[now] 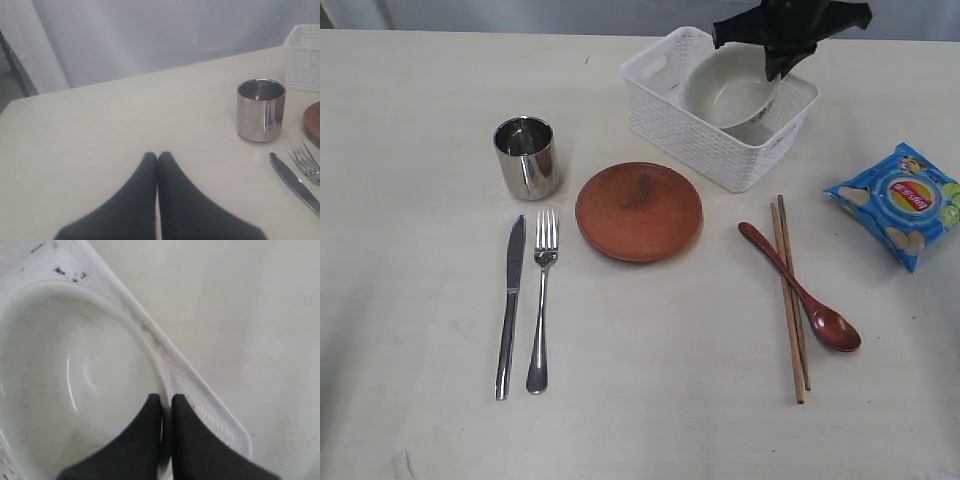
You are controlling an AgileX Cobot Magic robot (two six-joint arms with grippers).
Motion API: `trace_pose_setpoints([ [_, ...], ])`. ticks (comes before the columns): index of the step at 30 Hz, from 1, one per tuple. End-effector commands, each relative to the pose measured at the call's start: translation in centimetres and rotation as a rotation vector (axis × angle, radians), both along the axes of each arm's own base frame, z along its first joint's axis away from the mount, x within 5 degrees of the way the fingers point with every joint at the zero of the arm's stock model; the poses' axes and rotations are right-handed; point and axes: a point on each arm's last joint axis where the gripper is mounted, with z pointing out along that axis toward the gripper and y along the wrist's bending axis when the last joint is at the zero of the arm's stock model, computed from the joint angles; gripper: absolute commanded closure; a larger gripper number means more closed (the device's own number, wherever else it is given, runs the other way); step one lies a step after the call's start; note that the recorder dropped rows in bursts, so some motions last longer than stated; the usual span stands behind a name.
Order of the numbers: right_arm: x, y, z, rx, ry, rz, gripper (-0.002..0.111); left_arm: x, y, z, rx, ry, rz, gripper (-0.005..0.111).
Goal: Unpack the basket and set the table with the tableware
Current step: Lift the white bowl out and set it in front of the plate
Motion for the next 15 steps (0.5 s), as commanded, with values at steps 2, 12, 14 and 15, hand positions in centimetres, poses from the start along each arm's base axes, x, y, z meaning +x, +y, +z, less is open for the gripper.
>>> trace_pose_setpoints([
  [2,-0.4,-0.7,3.8,-0.010,-0.107,-0.005,0.109,0.0,0.0,0.0,-0.007,-0.008,0.005,0.107],
  [12,-3.3,-0.8,9.4,0.082,-0.133,0.029,0.109,0.0,0.0,0.0,-0.007,-0.008,0.005,0.107],
  [14,-4.1,-0.6,9.9,0.119,-0.112,0.047,0.109,0.0,0.0,0.0,-0.007,-0.008,0.005,0.107],
  [15,-4.7,-0.6,10.2,0.135,-0.105,0.052,0.109,0.0,0.0,0.0,-0.007,-0.008,0.005,0.107],
])
